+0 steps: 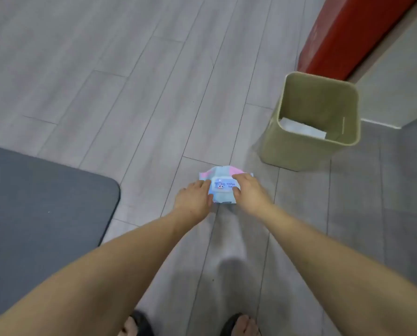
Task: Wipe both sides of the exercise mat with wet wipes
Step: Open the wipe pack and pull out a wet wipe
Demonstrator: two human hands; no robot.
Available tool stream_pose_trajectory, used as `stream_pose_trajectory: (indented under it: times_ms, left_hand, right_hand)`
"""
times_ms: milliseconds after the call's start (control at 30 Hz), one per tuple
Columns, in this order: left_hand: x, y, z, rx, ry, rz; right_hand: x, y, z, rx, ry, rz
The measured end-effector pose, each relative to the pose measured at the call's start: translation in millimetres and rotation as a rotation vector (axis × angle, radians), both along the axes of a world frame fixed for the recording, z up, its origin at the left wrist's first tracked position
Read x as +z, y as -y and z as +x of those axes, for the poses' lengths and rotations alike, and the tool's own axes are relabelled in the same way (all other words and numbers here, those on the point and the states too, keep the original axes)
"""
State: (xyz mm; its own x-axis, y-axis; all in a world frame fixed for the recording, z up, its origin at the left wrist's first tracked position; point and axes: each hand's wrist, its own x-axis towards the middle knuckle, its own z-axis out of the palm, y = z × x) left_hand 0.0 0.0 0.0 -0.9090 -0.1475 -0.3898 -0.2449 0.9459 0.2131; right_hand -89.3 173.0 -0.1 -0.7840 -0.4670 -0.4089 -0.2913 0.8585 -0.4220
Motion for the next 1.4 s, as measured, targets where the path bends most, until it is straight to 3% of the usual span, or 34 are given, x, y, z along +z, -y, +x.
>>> stream_pose_trajectory:
  times_ms: [300, 467, 700, 833, 1033, 1200, 1400]
  left_hand:
    - [-103, 10, -43, 0.010, -0.133, 0.107]
    - [-116, 8, -38, 0.110, -0.167, 0.243]
    - [-123, 7, -35, 0.103, -0.179, 0.271]
    - [-120, 10, -37, 0.136, -0.146, 0.356]
    - [-110, 26, -32, 0.005, -0.153, 0.391]
    - [-116, 34, -25, -0.039, -0.146, 0.397]
    - [-125, 26, -33, -0.072, -0.196, 0.212]
  right_hand:
    - [-103, 14, -38, 0.119, -0.136, 0.006]
    - [-121, 12, -32, 0.096, -0.167, -0.079]
    - [-122, 13, -36, 0.101, -0.164, -0.073]
    - [-117, 7, -26, 0.107, -0.212, -0.235]
    - [-126, -29, -1, 0.091, -0.302, -0.526]
    - [-116, -28, 1, -0.013, -0.126, -0.393]
    - [-127, -29, -10, -0.019, -0.140, -0.277]
